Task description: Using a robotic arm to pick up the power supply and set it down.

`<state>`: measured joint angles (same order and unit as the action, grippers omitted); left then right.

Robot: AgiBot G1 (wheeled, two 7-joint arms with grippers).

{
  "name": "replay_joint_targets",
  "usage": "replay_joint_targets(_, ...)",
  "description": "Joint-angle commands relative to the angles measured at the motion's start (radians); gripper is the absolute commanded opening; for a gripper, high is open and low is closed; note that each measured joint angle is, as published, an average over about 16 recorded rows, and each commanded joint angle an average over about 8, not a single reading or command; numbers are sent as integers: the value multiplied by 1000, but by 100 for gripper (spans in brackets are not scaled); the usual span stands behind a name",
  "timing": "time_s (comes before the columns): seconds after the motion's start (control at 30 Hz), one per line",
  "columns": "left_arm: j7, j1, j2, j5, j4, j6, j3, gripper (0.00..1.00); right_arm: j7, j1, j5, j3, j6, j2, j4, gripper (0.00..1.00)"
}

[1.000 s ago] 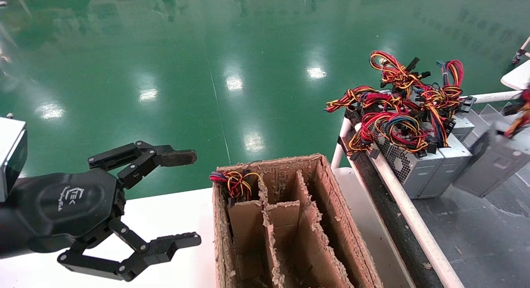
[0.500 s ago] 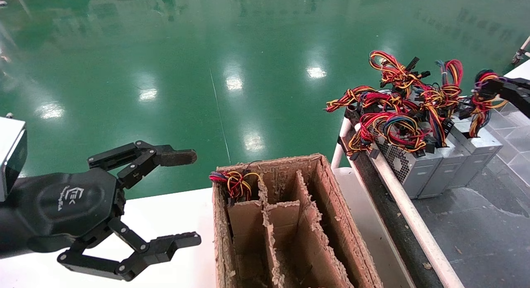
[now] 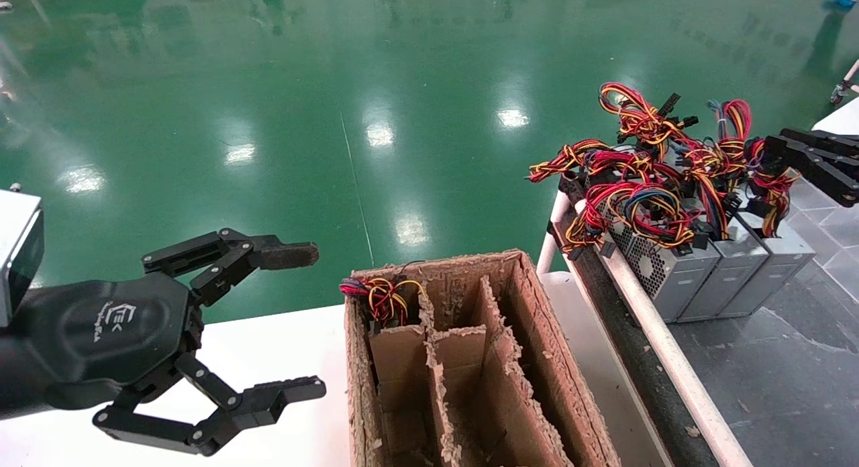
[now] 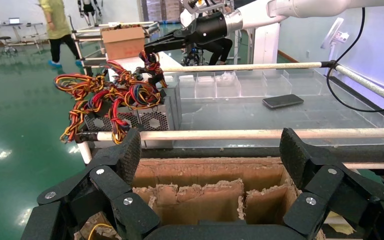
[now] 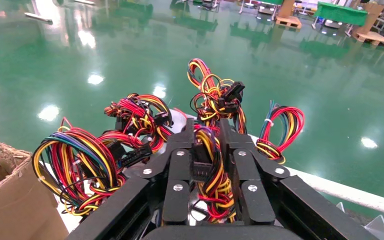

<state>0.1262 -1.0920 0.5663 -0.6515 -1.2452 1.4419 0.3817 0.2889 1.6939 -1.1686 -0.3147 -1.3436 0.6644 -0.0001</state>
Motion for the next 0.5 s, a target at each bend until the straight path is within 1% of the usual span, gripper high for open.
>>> replay_joint_targets(0.03,0,0,0,0,0,0,0,100,1,-1,-1,-1,3,1,-1,100)
replay_joint_targets(0.37,0,0,0,0,0,0,0,100,-24,9,25,17,17,5,-14,100)
replay_joint_targets(0.5,0,0,0,0,0,0,0,100,-35,10,39,27,6,7,-17,100)
